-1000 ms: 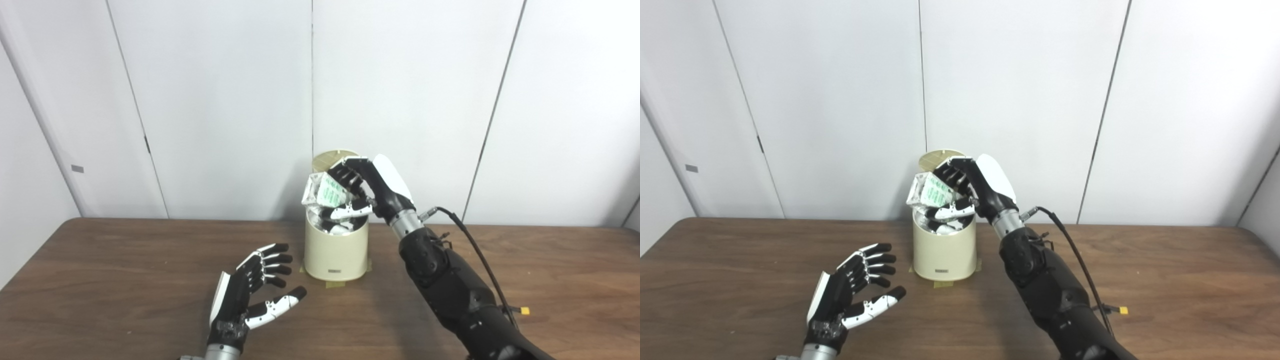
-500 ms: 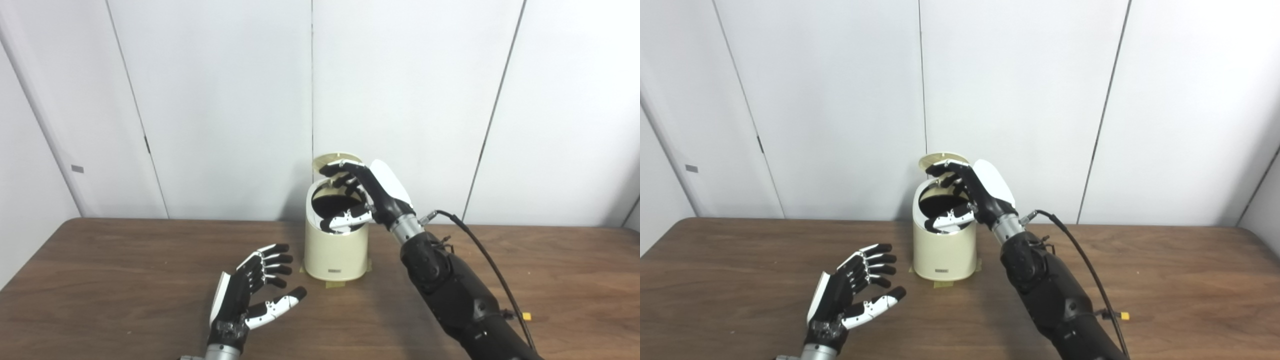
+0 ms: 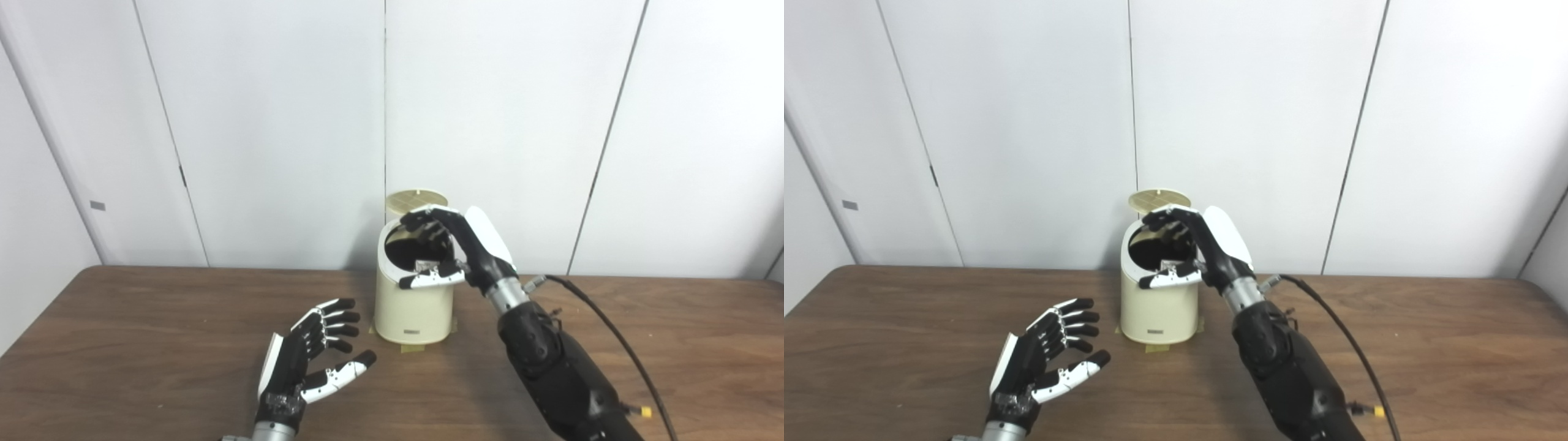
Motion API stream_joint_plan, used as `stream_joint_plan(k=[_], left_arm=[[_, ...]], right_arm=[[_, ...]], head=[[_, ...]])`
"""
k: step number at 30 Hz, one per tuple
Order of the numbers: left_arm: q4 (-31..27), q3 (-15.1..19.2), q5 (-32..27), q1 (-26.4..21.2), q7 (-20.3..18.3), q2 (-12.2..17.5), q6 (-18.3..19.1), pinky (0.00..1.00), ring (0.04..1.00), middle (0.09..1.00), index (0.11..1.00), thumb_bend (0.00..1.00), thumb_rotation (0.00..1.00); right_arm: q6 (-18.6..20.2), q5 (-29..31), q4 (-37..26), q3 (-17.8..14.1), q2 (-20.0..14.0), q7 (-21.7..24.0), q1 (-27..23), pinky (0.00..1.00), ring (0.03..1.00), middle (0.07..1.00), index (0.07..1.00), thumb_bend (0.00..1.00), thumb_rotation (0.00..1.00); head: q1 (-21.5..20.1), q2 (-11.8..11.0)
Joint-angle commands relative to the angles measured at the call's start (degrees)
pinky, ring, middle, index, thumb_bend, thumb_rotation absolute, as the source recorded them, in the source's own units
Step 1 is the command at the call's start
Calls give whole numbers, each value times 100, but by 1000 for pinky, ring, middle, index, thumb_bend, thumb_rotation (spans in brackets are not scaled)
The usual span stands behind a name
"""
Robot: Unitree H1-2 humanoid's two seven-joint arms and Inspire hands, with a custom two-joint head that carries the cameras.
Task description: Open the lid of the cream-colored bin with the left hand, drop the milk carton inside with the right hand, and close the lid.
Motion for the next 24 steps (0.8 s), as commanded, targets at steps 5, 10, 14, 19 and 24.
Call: stream_joint_plan(k=[5, 10, 14, 19, 24], left_arm=[[92, -7, 82, 88, 6, 55, -147, 547, 647, 701, 744, 721, 105], [110, -18, 144, 71, 24, 83, -178, 537, 638, 697, 745, 722, 115], [158, 5, 98, 40, 5, 113, -190, 546, 637, 695, 746, 722, 119], [166, 31, 8, 22, -39, 145, -225, 547, 633, 693, 743, 730, 120], [91, 29, -29, 26, -69, 168, -168, 553, 642, 702, 747, 721, 117]], right_arm=[[99, 1727, -1422, -509, -85, 884, 400, 338, 431, 559, 593, 786, 85], [859, 2634, -2382, -691, -363, 1642, 925, 338, 451, 564, 630, 760, 143], [983, 2863, -2768, -816, -554, 1915, 1360, 327, 439, 576, 658, 758, 202], [964, 3060, -2856, -970, -618, 2039, 1915, 414, 512, 649, 696, 754, 192], [959, 3107, -2853, -1056, -465, 1973, 2291, 507, 621, 729, 743, 779, 251]], head=[[9, -3], [-35, -10], [-64, -17], [-102, -24], [-120, -34]])
